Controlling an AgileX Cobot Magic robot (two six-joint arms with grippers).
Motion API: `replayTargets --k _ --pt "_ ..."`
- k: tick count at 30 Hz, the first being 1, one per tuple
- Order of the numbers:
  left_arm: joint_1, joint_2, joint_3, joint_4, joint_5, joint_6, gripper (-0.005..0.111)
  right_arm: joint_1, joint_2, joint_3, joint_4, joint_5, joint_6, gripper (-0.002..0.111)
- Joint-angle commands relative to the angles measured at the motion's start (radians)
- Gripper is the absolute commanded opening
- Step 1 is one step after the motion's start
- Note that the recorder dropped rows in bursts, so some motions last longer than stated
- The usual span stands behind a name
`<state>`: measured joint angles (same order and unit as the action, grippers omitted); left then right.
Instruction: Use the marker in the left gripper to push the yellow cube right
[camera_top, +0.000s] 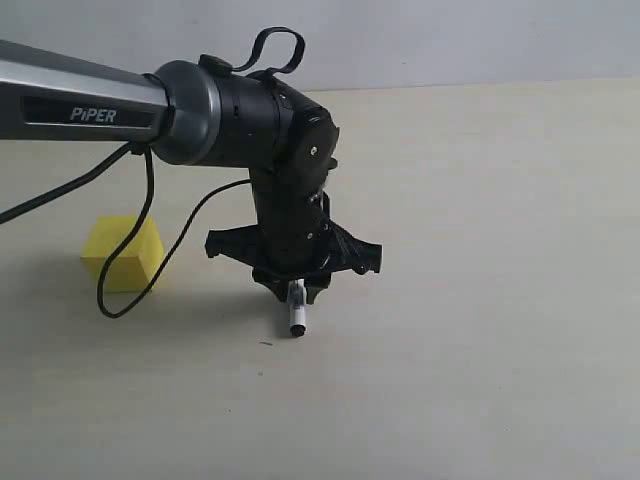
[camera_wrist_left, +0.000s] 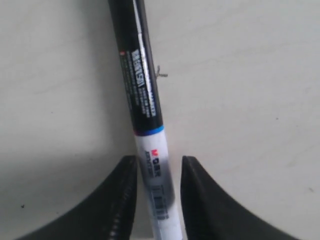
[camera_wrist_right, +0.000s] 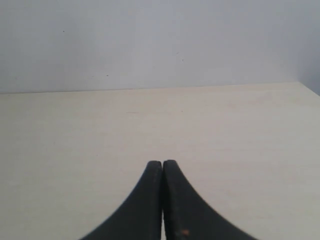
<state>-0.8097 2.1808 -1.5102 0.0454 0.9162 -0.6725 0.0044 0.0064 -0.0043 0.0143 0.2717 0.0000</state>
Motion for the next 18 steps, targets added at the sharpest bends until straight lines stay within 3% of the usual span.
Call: replayTargets --k 1,11,13,15,18 --pt "0.002 -0.002 -0.004 0.005 0.001 -0.01 0.028 -0.004 -0.006 0.004 -0.003 -0.004 -0.008 0.0" --pt "0.002 0.03 -0.004 0.005 -0.01 0.009 0.027 -0.004 -0.006 0.004 -0.003 -0.004 -0.008 0.0" --pt "0.002 0.024 -0.004 0.005 -0.014 0.027 0.018 -0.004 -0.006 0.004 -0.001 -0.004 -0.008 0.0" --pt "0.002 0.007 -0.004 0.015 -0.014 0.043 0.0 -0.004 -0.006 0.004 -0.001 -0.004 -0.008 0.0" --pt "0.002 -0.048 -0.004 0.048 -0.004 0.083 0.0 -0.004 -0.006 0.004 -0.001 -0.004 -0.008 0.0"
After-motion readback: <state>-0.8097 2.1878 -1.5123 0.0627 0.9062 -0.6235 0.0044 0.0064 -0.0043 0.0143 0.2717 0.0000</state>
